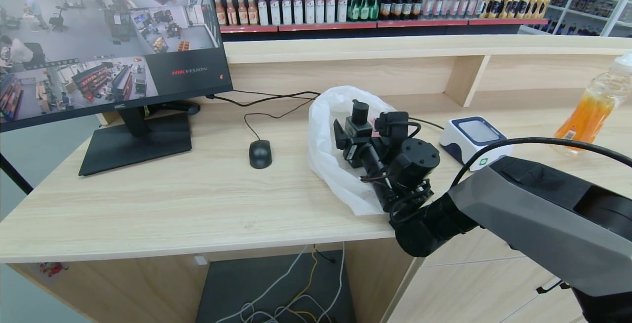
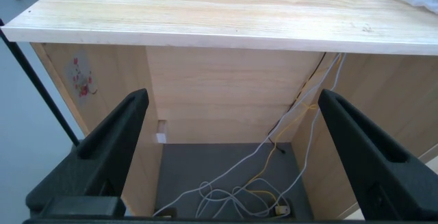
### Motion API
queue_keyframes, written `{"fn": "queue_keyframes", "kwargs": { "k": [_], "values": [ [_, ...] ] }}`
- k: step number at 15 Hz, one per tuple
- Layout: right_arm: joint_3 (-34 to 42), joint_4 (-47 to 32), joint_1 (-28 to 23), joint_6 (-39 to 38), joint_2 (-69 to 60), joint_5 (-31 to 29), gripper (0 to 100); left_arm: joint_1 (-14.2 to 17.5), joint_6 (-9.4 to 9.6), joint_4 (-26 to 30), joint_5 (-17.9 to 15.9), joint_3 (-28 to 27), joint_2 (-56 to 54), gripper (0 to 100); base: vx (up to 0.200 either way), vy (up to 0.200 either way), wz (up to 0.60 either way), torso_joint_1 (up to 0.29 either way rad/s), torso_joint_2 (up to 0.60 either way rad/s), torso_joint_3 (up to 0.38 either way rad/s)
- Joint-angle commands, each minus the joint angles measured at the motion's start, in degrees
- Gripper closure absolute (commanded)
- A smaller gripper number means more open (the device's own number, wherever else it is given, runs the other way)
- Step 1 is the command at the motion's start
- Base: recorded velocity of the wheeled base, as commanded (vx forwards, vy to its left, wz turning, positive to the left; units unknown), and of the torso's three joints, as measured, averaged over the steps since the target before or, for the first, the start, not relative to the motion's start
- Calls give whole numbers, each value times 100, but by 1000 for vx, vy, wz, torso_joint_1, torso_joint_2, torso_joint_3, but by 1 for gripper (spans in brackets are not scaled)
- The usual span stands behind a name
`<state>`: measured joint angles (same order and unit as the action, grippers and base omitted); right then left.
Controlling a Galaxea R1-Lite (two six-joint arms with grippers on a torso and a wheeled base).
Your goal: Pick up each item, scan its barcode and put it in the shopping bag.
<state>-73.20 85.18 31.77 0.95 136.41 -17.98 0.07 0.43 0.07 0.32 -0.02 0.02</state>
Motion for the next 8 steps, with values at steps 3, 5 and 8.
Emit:
{"fn": "queue_keyframes", "kwargs": {
  "k": [3, 5, 8],
  "values": [
    [17, -80, 22, 98, -546, -4, 0, 1, -16, 1, 3, -6, -2, 0, 0, 0, 0, 0, 0, 0],
    [113, -282, 75, 125, -1047, -12, 0, 1, -25, 1, 3, 2, -2, 0, 0, 0, 0, 0, 0, 0],
    [676, -344, 119, 116, -1811, -188, 0, 1, -25, 1, 3, 2, -2, 0, 0, 0, 0, 0, 0, 0]
  ]
}}
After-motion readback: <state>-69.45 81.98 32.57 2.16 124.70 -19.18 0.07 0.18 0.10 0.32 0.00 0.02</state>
